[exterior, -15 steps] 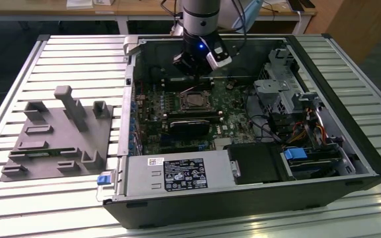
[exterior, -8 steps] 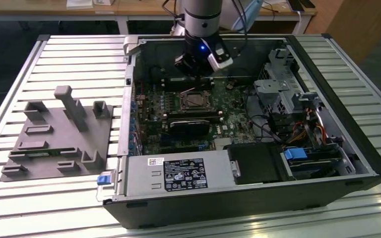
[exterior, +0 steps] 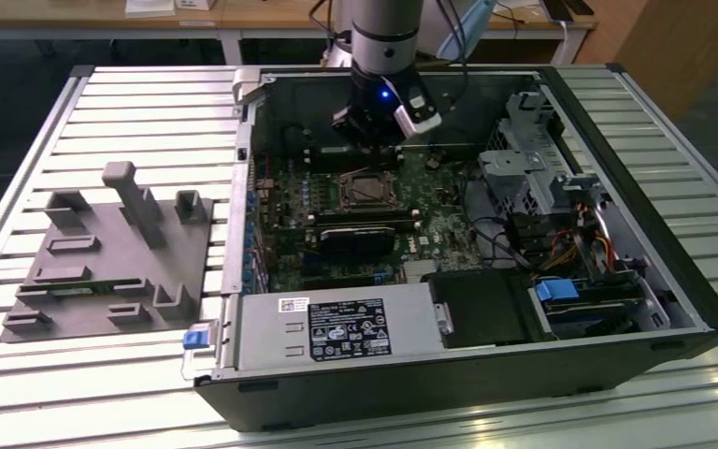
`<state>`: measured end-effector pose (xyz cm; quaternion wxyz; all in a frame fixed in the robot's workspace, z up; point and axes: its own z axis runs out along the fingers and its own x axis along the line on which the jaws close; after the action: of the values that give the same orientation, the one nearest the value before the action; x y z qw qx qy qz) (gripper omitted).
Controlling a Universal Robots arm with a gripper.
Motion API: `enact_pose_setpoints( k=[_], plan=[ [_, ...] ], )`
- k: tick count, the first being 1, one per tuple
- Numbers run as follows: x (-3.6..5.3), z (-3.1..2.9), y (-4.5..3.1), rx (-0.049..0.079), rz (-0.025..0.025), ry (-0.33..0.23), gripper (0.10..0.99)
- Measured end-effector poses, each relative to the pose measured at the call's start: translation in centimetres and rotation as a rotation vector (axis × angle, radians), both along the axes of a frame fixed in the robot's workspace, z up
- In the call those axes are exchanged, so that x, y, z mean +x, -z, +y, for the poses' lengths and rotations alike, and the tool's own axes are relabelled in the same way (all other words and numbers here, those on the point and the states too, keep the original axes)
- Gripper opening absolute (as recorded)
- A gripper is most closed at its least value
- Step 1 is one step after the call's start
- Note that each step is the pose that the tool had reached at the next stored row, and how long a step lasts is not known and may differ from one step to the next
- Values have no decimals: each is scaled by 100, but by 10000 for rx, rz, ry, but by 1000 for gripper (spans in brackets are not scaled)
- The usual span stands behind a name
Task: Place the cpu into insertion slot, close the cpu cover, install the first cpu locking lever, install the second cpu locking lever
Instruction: 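Install the first cpu locking lever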
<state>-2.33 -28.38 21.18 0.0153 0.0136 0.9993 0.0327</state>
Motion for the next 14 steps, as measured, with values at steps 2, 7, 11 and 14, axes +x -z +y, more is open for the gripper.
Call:
enact_pose_setpoints(
  k=[2, 7, 11, 14],
  plan=[
    [4, 1, 18, -2, 3, 0, 114],
    [14, 2, 62, -41, 11, 1, 114],
    [20, 4, 84, -106, 16, 0, 114],
    [24, 8, 103, -190, 17, 0, 114]
  ],
)
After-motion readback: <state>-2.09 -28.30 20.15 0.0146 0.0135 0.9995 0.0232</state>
